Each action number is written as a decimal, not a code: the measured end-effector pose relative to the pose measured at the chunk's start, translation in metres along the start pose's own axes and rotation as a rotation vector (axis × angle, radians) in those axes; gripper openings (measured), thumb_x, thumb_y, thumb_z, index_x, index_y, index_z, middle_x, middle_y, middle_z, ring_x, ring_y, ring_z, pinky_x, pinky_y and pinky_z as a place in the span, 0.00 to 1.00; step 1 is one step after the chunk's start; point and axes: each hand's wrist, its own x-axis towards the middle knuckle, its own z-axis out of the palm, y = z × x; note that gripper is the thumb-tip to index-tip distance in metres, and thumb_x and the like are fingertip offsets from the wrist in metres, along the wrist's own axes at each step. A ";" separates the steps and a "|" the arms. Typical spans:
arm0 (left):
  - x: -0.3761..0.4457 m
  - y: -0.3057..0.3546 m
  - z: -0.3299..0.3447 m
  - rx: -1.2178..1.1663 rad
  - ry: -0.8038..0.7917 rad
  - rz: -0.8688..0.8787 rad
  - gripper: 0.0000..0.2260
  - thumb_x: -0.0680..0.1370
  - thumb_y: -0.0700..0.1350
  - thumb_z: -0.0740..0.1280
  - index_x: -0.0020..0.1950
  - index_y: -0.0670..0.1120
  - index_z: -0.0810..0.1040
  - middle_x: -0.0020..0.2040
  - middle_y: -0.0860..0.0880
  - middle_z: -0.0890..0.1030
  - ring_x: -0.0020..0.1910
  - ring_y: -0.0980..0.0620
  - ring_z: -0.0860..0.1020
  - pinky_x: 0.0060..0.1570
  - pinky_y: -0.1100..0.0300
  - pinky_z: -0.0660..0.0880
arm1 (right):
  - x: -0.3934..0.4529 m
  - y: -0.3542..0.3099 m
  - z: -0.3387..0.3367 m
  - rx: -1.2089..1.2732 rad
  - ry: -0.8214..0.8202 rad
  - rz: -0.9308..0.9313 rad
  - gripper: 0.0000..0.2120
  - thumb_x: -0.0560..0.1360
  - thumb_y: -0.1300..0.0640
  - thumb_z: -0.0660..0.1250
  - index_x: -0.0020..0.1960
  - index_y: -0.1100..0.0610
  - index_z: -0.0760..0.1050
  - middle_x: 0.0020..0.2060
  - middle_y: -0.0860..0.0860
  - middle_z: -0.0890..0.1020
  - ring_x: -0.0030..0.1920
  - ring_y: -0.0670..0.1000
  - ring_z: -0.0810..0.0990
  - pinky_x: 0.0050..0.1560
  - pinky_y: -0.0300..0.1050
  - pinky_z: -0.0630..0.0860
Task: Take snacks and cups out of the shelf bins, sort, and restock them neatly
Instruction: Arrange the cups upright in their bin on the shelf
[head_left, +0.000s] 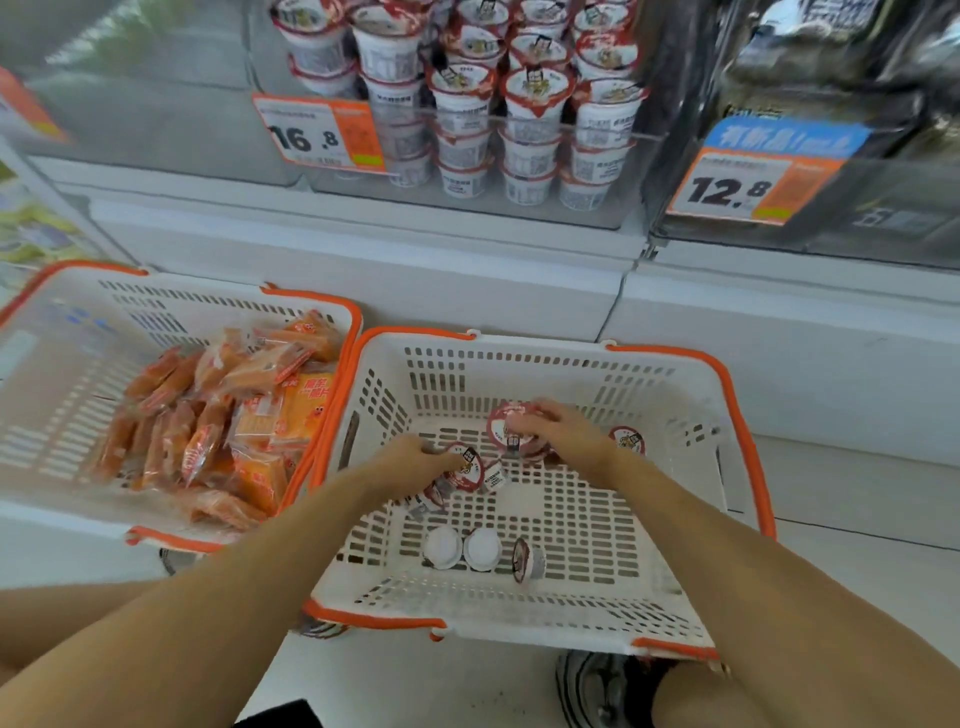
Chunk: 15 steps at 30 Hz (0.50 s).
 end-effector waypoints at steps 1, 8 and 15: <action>-0.011 0.012 -0.012 0.009 -0.003 0.047 0.18 0.79 0.58 0.67 0.45 0.44 0.84 0.44 0.42 0.85 0.39 0.51 0.78 0.40 0.60 0.72 | -0.009 -0.016 -0.003 0.099 -0.015 -0.036 0.14 0.77 0.46 0.71 0.58 0.53 0.78 0.49 0.54 0.84 0.44 0.50 0.83 0.50 0.50 0.74; -0.104 0.099 -0.094 0.064 0.172 0.370 0.20 0.77 0.60 0.68 0.55 0.44 0.82 0.48 0.47 0.81 0.40 0.58 0.77 0.39 0.62 0.72 | -0.071 -0.121 -0.011 0.415 0.009 -0.251 0.17 0.79 0.42 0.63 0.51 0.55 0.78 0.41 0.57 0.81 0.34 0.53 0.78 0.35 0.45 0.74; -0.144 0.136 -0.152 -0.251 0.358 0.605 0.25 0.73 0.60 0.72 0.54 0.38 0.82 0.50 0.38 0.84 0.46 0.40 0.80 0.47 0.54 0.71 | -0.101 -0.258 -0.024 0.342 0.254 -0.407 0.16 0.79 0.39 0.64 0.46 0.50 0.80 0.34 0.49 0.81 0.32 0.50 0.80 0.28 0.40 0.73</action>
